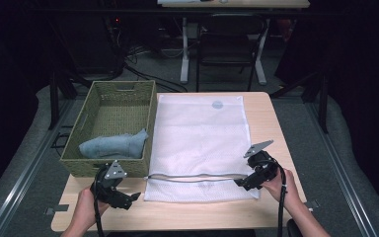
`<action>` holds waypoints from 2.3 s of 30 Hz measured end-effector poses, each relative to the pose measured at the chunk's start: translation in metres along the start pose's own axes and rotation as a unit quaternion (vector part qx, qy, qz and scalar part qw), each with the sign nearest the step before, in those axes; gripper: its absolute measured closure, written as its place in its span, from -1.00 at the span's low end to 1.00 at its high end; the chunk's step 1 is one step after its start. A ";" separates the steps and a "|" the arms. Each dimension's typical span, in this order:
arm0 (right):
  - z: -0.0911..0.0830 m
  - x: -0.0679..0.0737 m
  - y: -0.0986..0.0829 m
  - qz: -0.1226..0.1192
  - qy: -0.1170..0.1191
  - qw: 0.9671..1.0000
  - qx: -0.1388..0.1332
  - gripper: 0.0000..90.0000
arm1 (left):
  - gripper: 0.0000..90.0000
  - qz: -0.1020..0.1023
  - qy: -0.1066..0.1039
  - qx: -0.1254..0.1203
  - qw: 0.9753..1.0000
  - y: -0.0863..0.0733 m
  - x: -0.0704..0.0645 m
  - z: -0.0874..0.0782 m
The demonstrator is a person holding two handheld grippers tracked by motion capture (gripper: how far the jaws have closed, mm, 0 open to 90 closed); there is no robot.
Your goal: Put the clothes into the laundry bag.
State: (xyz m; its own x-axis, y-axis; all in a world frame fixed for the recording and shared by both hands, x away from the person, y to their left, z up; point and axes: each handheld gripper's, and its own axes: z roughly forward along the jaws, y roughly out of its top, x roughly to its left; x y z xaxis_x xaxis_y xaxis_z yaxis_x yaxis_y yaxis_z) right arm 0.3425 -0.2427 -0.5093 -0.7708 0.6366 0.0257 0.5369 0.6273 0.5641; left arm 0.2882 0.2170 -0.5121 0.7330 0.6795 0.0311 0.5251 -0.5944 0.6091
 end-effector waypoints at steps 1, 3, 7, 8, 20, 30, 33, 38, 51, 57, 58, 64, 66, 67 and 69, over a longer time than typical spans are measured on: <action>0.000 0.000 0.000 0.000 0.000 1.000 0.000 -0.93 | -1.00 0.000 0.000 0.000 1.000 0.000 0.000 0.000; 0.002 0.002 0.003 0.000 0.002 1.000 0.002 -0.93 | -1.00 -0.001 -0.001 0.000 1.000 0.000 0.000 0.000; 0.007 0.005 0.009 -0.012 0.010 1.000 0.002 -0.94 | -1.00 -0.001 -0.003 -0.001 1.000 0.001 0.000 0.001; 0.008 0.006 0.010 -0.014 0.010 1.000 0.004 -0.94 | -1.00 -0.001 -0.004 -0.001 1.000 0.001 0.000 0.001; 0.024 0.006 0.030 -0.025 0.022 0.999 0.015 -0.95 | -1.00 -0.002 -0.007 -0.003 1.000 0.001 0.000 0.001; 0.035 0.006 0.042 -0.029 0.024 0.999 0.026 -0.95 | -1.00 0.000 -0.009 -0.001 1.000 0.002 -0.001 0.002; 0.039 0.006 0.046 -0.035 0.026 0.999 0.027 -0.95 | -1.00 -0.002 -0.009 -0.001 1.000 0.002 0.000 0.002; 0.045 0.005 0.052 -0.040 0.029 0.998 0.031 -0.95 | -1.00 0.000 -0.007 -0.003 1.000 0.002 -0.001 0.002; 0.061 0.007 0.063 -0.047 0.033 0.997 0.045 -0.95 | -1.00 -0.001 -0.011 -0.003 1.000 0.002 -0.001 0.002; 0.071 0.010 0.070 -0.049 0.038 0.997 0.055 -0.95 | -1.00 -0.001 -0.012 -0.004 1.000 0.002 -0.001 0.003; 0.075 0.011 0.072 -0.051 0.039 0.996 0.057 -0.95 | -1.00 0.001 -0.013 -0.003 1.000 0.002 -0.001 0.003; 0.087 0.014 0.078 -0.062 0.042 0.994 0.074 -0.95 | -1.00 0.002 -0.014 -0.002 1.000 0.002 -0.001 0.003; 0.092 0.015 0.079 -0.067 0.041 0.994 0.078 -0.95 | -1.00 0.003 -0.013 -0.002 1.000 0.002 -0.001 0.003; 0.094 0.015 0.079 -0.068 0.042 0.994 0.081 -0.95 | -1.00 0.003 -0.014 -0.002 1.000 0.002 -0.001 0.003; 0.098 0.015 0.080 -0.069 0.041 0.993 0.087 -0.95 | -1.00 0.003 -0.014 -0.002 1.000 0.002 -0.001 0.003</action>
State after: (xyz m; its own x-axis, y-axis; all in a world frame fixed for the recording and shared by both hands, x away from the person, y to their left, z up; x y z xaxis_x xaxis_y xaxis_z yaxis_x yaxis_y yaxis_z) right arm 0.4072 -0.1387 -0.5447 -0.8625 0.5053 0.0291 0.4700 0.7783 0.4164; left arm 0.2898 0.2141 -0.5134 0.7475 0.6641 0.0129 0.5195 -0.5967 0.6116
